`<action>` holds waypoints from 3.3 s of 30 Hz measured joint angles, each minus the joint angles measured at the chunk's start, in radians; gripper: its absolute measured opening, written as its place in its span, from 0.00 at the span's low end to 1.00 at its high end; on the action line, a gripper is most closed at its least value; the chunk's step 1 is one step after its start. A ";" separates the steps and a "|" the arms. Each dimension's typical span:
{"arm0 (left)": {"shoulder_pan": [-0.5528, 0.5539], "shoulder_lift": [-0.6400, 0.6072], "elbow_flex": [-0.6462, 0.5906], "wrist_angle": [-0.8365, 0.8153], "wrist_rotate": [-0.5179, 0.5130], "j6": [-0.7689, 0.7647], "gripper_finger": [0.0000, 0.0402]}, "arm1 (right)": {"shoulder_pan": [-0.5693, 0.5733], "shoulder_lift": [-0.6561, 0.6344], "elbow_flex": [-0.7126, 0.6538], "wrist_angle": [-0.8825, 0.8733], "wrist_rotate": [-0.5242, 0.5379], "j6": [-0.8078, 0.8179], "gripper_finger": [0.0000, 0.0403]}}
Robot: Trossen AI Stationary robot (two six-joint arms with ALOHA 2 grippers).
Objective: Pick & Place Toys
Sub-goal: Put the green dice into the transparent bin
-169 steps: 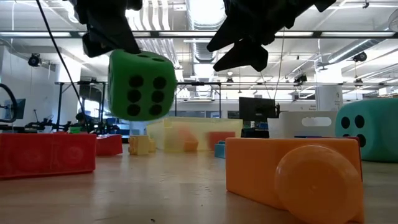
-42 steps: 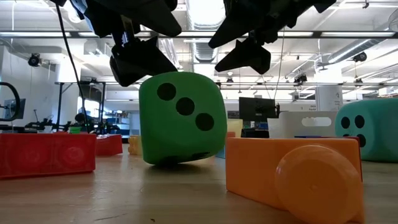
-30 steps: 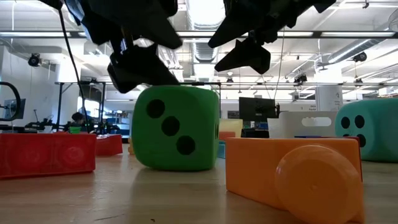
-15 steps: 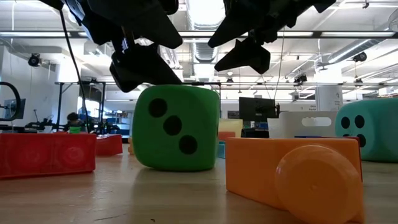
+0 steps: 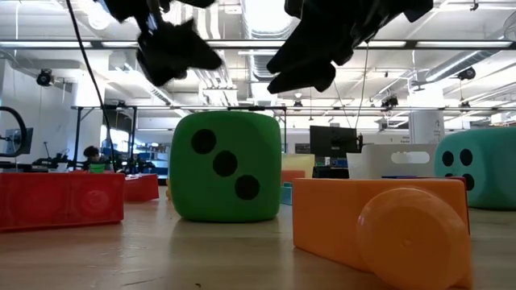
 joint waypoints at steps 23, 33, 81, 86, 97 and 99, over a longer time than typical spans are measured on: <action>-0.018 -0.433 -0.095 -0.274 -0.246 0.071 0.64 | 0.196 0.004 0.138 -0.028 0.018 -0.148 0.63; -0.018 -0.438 -0.095 -0.292 -0.266 0.131 0.64 | 0.197 0.022 0.132 -0.065 0.028 -0.072 0.63; -0.018 -0.578 -0.072 -0.446 -0.313 0.181 0.64 | 0.174 0.067 0.119 -0.065 0.152 -0.056 0.90; -0.018 -0.578 -0.072 -0.446 -0.313 0.181 0.64 | 0.186 0.067 0.119 -0.080 0.153 -0.273 0.90; -0.017 -0.578 -0.072 -0.449 -0.314 0.181 0.64 | 0.268 0.114 0.135 -0.027 0.150 -0.780 0.90; -0.017 -0.577 -0.073 -0.456 -0.320 0.181 0.64 | 0.275 0.145 0.148 -0.022 0.153 -0.853 0.90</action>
